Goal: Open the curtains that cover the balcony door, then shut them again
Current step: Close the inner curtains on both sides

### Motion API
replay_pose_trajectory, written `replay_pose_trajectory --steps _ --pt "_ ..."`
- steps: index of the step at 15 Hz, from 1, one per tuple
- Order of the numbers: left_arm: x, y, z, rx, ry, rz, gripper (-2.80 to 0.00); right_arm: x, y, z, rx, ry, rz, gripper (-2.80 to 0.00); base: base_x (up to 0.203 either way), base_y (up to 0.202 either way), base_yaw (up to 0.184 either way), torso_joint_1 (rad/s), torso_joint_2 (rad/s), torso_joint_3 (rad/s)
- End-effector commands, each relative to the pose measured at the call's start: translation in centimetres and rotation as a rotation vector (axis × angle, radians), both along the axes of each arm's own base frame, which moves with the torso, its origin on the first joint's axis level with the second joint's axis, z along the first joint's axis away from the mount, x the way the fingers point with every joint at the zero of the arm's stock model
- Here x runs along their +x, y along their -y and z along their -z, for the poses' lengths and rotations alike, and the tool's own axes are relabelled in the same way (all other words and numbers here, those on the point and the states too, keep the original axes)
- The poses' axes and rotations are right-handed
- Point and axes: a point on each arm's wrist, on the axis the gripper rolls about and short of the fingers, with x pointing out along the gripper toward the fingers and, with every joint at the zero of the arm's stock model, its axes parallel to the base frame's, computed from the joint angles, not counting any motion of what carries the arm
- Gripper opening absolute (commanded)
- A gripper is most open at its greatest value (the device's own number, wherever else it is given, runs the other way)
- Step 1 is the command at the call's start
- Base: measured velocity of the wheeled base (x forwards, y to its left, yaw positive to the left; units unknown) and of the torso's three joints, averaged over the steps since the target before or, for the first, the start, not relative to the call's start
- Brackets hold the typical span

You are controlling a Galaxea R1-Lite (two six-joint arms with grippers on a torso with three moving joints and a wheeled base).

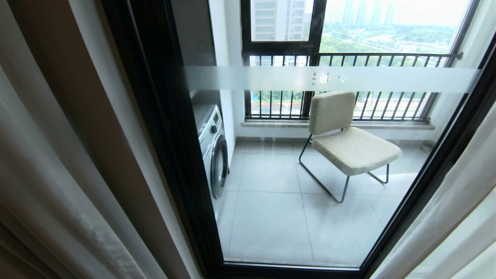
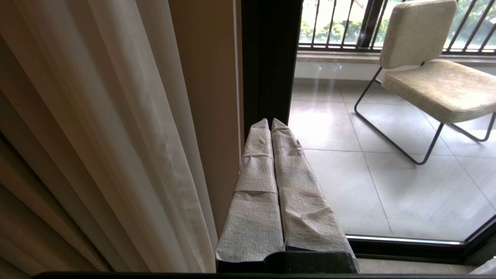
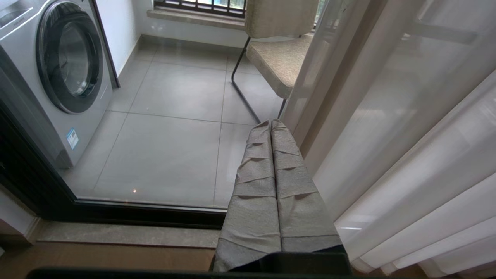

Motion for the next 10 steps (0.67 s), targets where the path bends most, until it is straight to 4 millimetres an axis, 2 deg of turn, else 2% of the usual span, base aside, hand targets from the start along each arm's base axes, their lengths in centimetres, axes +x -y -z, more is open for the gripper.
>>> replay_pose_trajectory --steps 1,6,10 --pt "0.0 0.0 0.0 0.000 0.001 0.000 -2.80 -0.8 0.0 0.5 0.006 0.033 0.009 -2.80 0.000 0.000 0.000 0.000 0.00 0.000" --pt "0.0 0.0 0.0 0.000 0.001 0.000 -2.80 -2.8 -0.4 2.0 0.013 0.138 -0.117 -2.80 0.000 0.000 0.000 0.000 0.00 0.000" --pt "0.0 0.0 0.0 0.000 0.001 0.000 -2.80 -2.9 -0.4 2.4 0.037 0.110 -0.126 -2.80 0.000 0.000 0.000 0.000 0.00 0.000"
